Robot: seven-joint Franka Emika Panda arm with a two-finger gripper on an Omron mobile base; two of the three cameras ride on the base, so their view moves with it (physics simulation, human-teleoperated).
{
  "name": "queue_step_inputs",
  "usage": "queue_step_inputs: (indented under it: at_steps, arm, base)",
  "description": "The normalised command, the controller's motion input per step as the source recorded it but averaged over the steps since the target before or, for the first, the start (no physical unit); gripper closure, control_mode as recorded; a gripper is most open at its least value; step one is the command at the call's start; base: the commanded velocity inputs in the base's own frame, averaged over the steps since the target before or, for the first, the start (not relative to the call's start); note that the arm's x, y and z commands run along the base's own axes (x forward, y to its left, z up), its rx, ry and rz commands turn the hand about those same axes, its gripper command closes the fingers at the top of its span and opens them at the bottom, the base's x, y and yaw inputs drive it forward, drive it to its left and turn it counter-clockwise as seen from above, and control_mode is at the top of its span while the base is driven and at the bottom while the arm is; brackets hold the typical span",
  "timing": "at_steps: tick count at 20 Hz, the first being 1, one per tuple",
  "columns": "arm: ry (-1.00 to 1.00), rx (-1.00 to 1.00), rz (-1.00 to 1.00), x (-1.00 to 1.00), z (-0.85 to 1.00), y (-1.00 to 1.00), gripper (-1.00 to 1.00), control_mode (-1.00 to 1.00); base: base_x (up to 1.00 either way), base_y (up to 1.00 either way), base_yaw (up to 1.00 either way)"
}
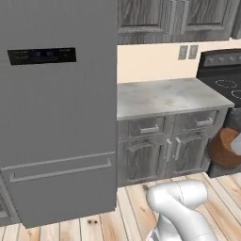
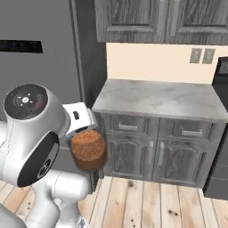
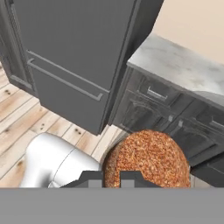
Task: Pick the jar and jar from the dining table and place them in the open cabinet. Close the cabinet after placing the objects.
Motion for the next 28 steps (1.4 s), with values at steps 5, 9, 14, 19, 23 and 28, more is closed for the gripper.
queue_step_inputs:
  at_steps: [5, 9, 14, 19, 23, 28]
  arm:
    - [0.00, 0.00, 0.00, 0.00, 0.00, 0.00, 1.00, 1.00]
    - [0.00, 0.00, 0.00, 0.00, 0.00, 0.00, 1.00, 1.00]
    - [0.00, 0.00, 0.00, 0.00, 0.00, 0.00, 1.00, 1.00]
    - [0.00, 0.00, 0.00, 0.00, 0.00, 0.00, 1.00, 1.00]
    - [0.00, 0.00, 0.00, 0.00, 0.00, 0.00, 1.00, 1.00]
    - [0.00, 0.00, 0.00, 0.00, 0.00, 0.00, 1.00, 1.00]
  base:
    - [-0.13, 0.00, 0.22]
    - [0.01, 0.00, 0.02]
    - [0.03, 0.48, 0.00]
    - [0.00, 1.00, 0.00]
    - [-0.07, 1.00, 0.00]
    - [-0.05, 1.00, 0.00]
